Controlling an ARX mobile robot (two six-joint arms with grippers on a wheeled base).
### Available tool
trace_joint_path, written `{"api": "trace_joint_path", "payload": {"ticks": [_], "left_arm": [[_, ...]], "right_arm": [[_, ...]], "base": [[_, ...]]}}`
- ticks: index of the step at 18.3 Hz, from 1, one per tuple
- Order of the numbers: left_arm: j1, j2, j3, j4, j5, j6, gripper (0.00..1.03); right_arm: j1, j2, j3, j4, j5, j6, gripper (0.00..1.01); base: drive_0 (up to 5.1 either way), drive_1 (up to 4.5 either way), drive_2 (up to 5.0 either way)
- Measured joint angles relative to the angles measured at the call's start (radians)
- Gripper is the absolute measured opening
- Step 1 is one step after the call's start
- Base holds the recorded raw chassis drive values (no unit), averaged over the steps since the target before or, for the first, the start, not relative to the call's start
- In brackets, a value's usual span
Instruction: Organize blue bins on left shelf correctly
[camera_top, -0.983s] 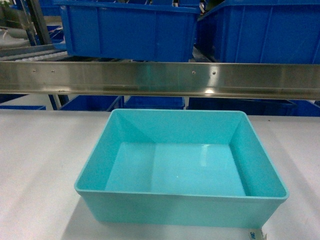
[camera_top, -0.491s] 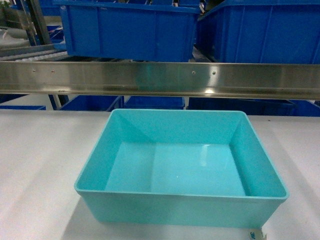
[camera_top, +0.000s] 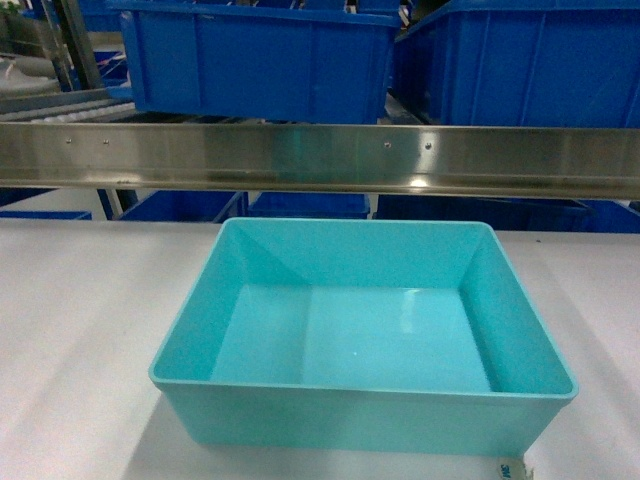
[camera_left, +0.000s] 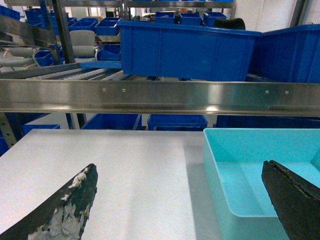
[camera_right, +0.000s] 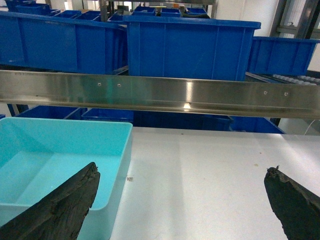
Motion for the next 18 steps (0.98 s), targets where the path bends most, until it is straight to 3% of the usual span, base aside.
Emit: {"api": "trace_joint_path", "payload": {"ticks": [3, 5, 7, 11, 13, 15, 18], "left_arm": [[0.0, 0.0, 0.0, 0.0, 0.0, 0.0, 0.98], [-0.005, 0.023, 0.0, 0.041, -0.002, -0.005, 0.98], [-0.047, 0.182, 0.008, 0.154, -0.051, -0.031, 0.98], [-0.151, 0.561, 0.042, 0.402, -0.161, -0.029, 0.98], [-0.176, 0.751, 0.092, 0.513, -0.209, -0.03, 0.98], [-0.203, 0.891, 0.137, 0.548, -0.238, -0.039, 0.98], [-0.233, 1.038, 0.214, 0.57, -0.283, -0.055, 0.98]], "right_arm": [[0.0, 0.005, 0.0, 0.012, 0.0, 0.0, 0.98], [0.027, 0.119, 0.004, 0.153, 0.007, 0.004, 0.98], [0.063, 0.299, 0.024, 0.266, 0.016, 0.01, 0.98], [0.134, 0.626, 0.148, 0.428, 0.042, 0.008, 0.98], [0.143, 0.807, 0.217, 0.459, 0.031, -0.001, 0.98], [0.134, 0.942, 0.282, 0.478, 0.021, -0.009, 0.98], [0.131, 1.071, 0.387, 0.387, -0.017, -0.01, 0.98]], "base": [[0.0, 0.0, 0.0], [0.0, 0.0, 0.0], [0.0, 0.0, 0.0], [0.0, 0.0, 0.0], [0.0, 0.0, 0.0], [0.0, 0.0, 0.0], [0.0, 0.0, 0.0]]}}
